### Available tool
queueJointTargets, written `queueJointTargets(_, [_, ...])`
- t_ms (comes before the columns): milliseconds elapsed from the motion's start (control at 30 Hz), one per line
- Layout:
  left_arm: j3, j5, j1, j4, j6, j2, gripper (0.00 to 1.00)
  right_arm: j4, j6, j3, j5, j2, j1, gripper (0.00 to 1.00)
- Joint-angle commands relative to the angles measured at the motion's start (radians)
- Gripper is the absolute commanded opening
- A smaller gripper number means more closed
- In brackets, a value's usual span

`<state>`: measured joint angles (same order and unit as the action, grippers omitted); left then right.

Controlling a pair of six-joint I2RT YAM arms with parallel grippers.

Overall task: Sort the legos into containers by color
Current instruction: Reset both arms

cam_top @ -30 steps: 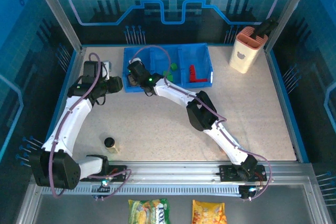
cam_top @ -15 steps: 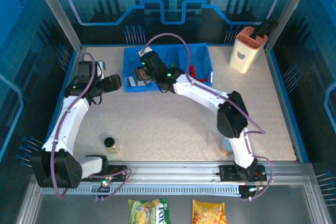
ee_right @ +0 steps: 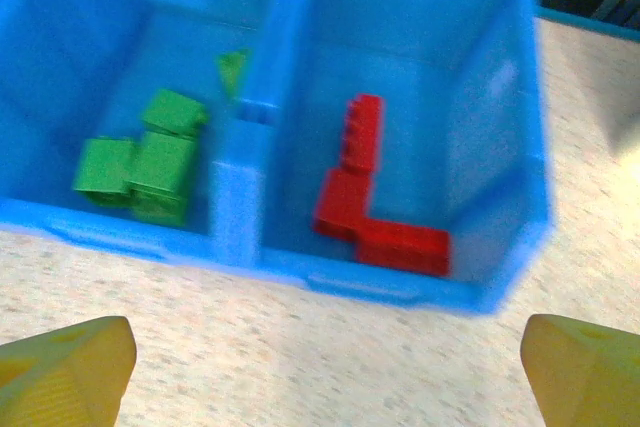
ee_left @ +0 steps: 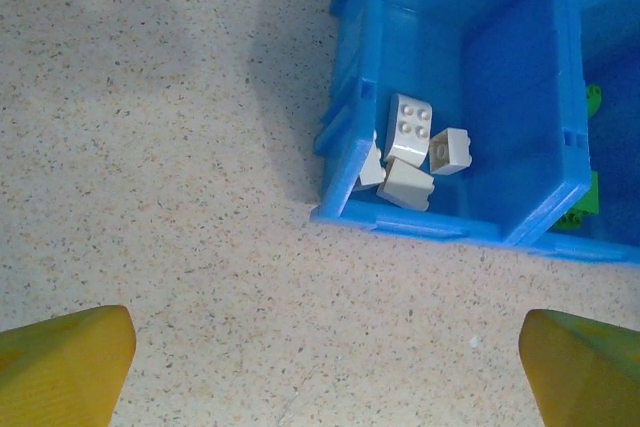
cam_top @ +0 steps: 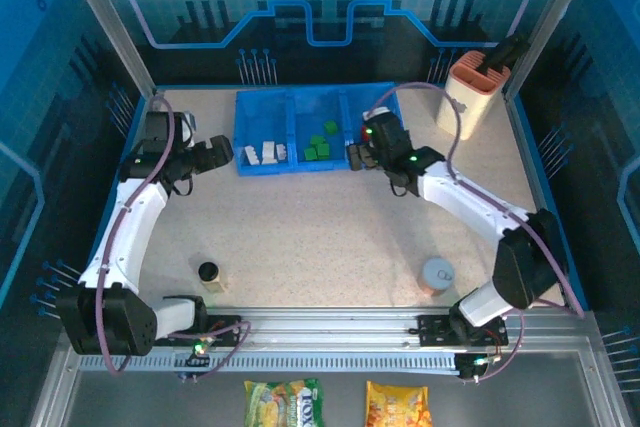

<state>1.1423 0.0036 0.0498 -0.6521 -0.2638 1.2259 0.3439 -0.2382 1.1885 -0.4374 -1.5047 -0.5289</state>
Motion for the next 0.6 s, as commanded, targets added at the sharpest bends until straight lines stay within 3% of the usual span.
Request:
queueJointTargets(0, [-0.038,-0.024,0.007,0.069,-0.048,0.005,0.99,0.033,-0.005,-0.065,0.001,0.084,0.103,1.0])
queueJointTargets(167, [-0.204,-0.124,0.007,0.278,-0.057,0.008,0.99,-0.043,0.0,-0.223,-0.048,0.177,0.263,1.0])
queueJointTargets(333, [-0.367,-0.189,-0.008,0.541,0.044,0.055,0.99,-0.195,-0.017,-0.395,-0.075,0.206,0.413,1.0])
queueJointTargets(467, [-0.49,-0.247,-0.013,0.776,0.101,0.106,0.99,-0.455,0.042,-0.546,-0.02,0.191,0.502,1.0])
queueJointTargets(567, [-0.544,-0.259,-0.011,0.925,0.132,0.167,0.99,-0.683,0.106,-0.638,-0.005,0.159,0.516,1.0])
